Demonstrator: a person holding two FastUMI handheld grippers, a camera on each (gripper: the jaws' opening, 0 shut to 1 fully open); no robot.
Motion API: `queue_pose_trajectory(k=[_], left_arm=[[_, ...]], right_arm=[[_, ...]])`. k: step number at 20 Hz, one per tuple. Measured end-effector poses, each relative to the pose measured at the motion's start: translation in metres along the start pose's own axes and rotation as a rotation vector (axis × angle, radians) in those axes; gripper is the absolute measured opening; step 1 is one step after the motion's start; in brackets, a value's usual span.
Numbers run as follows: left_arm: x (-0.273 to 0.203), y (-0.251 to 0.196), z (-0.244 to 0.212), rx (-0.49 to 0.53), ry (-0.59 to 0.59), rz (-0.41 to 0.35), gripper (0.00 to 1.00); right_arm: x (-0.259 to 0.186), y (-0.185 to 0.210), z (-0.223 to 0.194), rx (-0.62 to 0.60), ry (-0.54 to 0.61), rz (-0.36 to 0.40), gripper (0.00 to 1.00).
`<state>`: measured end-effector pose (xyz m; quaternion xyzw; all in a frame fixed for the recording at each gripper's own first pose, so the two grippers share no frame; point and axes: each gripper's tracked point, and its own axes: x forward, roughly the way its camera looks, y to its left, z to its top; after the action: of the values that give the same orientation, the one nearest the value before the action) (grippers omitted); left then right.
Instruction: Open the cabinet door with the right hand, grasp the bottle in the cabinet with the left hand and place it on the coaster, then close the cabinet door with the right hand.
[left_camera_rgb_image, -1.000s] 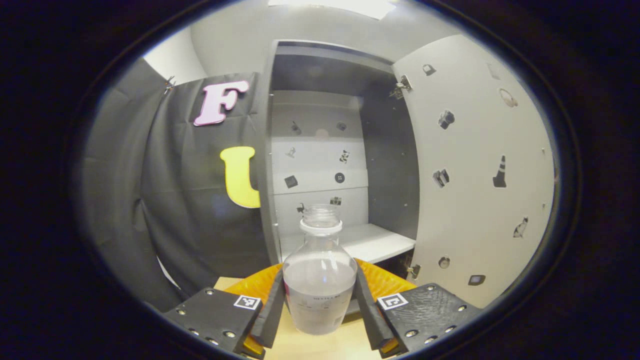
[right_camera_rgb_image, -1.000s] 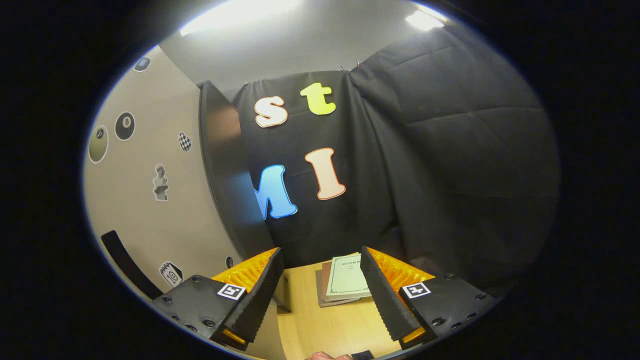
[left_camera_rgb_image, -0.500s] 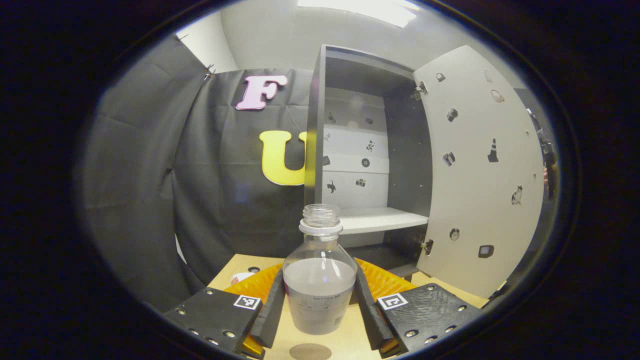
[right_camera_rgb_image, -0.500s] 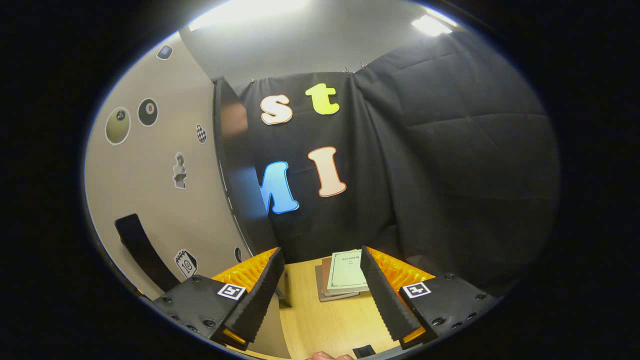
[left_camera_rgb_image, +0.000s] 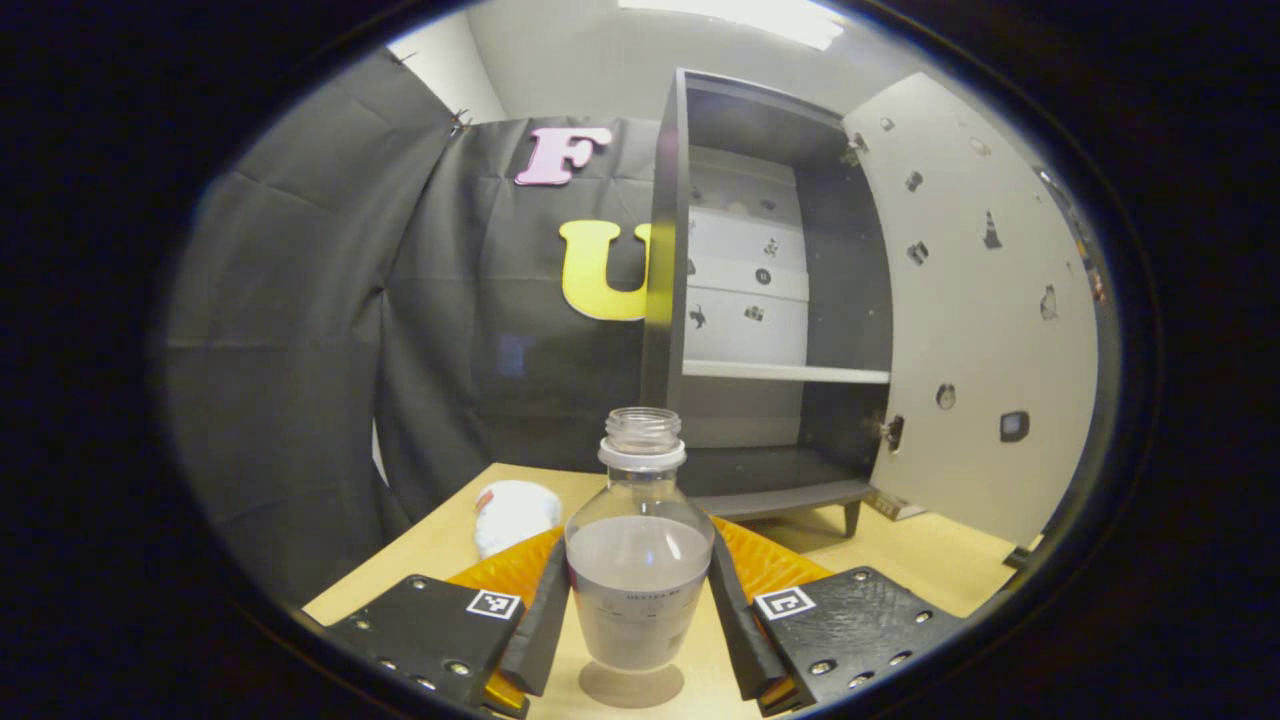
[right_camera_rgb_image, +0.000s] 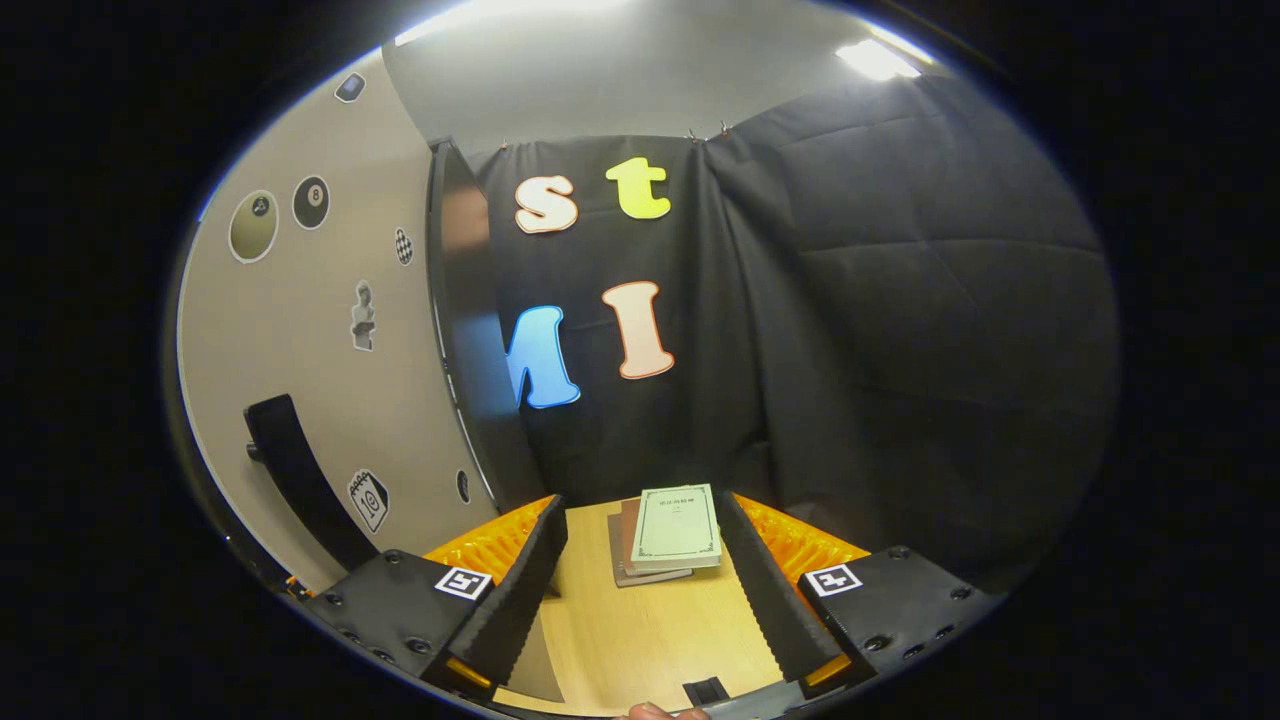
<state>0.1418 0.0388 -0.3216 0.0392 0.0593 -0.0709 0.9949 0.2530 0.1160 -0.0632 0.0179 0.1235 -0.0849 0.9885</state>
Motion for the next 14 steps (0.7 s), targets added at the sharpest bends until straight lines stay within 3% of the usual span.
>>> queue_pose_trajectory(k=[4, 10, 14], left_arm=[[0.004, -0.006, -0.041, 0.016, 0.003, -0.002, 0.7], [0.01, -0.021, -0.091, 0.027, 0.034, -0.018, 0.7], [0.015, -0.024, -0.108, 0.033, 0.052, -0.028, 0.7]], right_arm=[[-0.002, -0.012, -0.016, 0.015, 0.05, -0.059, 0.98], [-0.015, -0.026, -0.03, -0.071, 0.052, -0.17, 0.98], [-0.02, -0.037, -0.043, 0.002, 0.1, -0.22, 0.98]])
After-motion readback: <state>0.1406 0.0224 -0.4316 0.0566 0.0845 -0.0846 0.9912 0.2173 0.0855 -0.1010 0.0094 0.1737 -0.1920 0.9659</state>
